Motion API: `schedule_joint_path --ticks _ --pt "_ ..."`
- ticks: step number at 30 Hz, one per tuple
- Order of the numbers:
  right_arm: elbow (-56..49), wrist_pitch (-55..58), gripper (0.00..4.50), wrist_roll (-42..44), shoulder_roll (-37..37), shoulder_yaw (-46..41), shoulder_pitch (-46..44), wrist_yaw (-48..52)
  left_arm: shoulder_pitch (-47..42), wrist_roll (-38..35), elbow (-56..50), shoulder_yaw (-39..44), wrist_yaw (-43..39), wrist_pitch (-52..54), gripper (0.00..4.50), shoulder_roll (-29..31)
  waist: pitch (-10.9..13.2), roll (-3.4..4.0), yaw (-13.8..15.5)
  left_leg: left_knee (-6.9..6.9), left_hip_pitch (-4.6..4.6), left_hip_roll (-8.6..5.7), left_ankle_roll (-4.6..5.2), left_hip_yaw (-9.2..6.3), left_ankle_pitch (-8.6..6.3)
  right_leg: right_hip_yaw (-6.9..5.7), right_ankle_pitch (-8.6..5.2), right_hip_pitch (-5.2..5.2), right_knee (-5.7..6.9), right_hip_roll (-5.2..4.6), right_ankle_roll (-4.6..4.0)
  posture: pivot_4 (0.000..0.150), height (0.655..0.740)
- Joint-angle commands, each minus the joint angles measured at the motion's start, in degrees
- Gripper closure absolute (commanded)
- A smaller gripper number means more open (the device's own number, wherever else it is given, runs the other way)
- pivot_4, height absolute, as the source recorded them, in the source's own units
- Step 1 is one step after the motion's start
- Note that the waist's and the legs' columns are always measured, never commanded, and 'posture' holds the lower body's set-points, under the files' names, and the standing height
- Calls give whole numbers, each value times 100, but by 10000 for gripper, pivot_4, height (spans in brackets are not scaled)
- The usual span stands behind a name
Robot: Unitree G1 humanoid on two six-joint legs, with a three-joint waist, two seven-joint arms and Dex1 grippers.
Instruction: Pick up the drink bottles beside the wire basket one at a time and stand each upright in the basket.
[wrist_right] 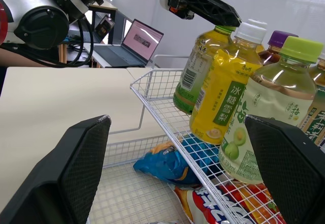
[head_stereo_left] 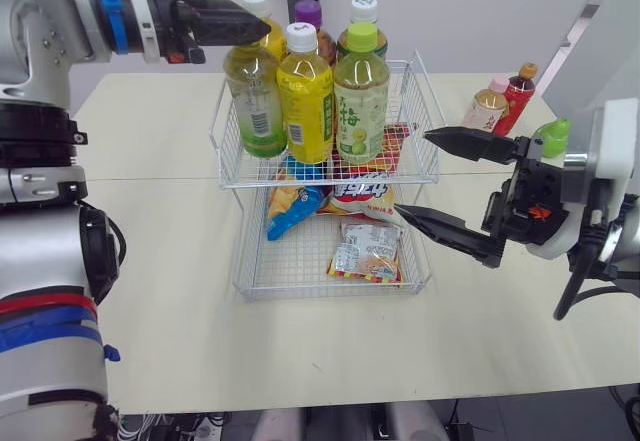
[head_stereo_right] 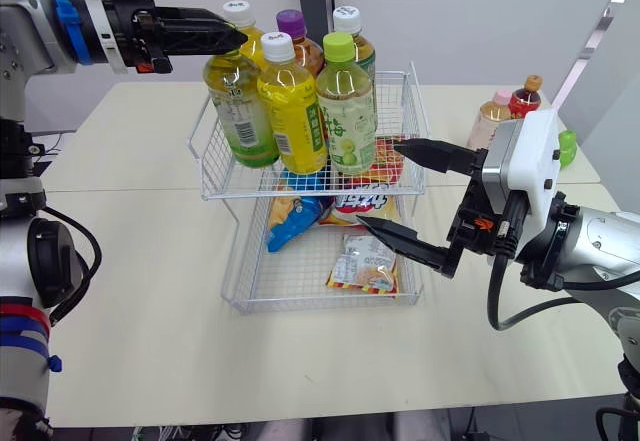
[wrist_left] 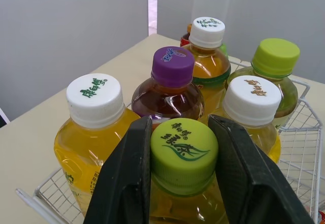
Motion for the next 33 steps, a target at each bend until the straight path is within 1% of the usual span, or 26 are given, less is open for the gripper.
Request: schedule_joint_path --ticks 1,3,8,11,12,17,21,26,30,33 --pt "-106 -68 0 78 -73 -139 -15 -33 -68 -85 -188 130 9 20 31755 48 0 0 0 0 0 0 0 0 0 0 0 0 0 0 0 1500 7400" --pt "-113 -75 0 77 -78 -151 1 -34 -80 -110 -176 129 -28 29 24391 61 0 0 0 0 0 0 0 1 0 0 0 0 0 0 0 1500 7400" --pt "-121 -77 0 79 -101 -175 21 -34 -152 -203 -215 160 -131 104 10327 124 0 0 0 0 0 0 0 2 0 0 0 0 0 0 0 1500 7400" --pt "-131 -86 0 79 -108 -196 46 -33 -220 -247 -218 269 -16 160 923 144 0 0 0 0 0 0 0 1 0 0 0 0 0 0 0 1500 7400" --pt "-134 -90 0 77 -109 -201 51 -32 -227 -245 -236 292 17 168 378 166 0 0 0 0 0 0 0 1 0 0 0 0 0 0 0 1500 7400" --pt "-129 -119 0 66 -131 -234 89 7 -176 -356 -482 455 101 412 378 331 0 0 -1 0 0 0 0 0 0 0 0 0 0 0 0 1500 7400" --pt "-101 -160 0 68 -148 -265 86 58 -228 -491 -592 535 -19 556 378 587 0 0 -7 0 1 1 0 0 0 1 0 0 0 0 0 1500 7400" --pt "-93 -234 0 59 -131 -291 101 102 -232 -538 -535 556 -221 421 378 952 0 0 -5 0 1 0 0 3 0 0 0 1 0 1 0 1500 7400" --pt "-56 -287 0 31 -147 -403 124 150 -169 -687 -472 781 -461 285 378 1288 0 0 -6 0 1 1 0 4 0 -1 0 1 0 1 0 1500 7400" --pt "116 -376 0 -131 -244 -599 140 301 -12 -647 -347 1035 -310 70 378 1486 0 1 -7 -1 1 1 0 6 0 -2 0 0 0 1 0 1500 7400"
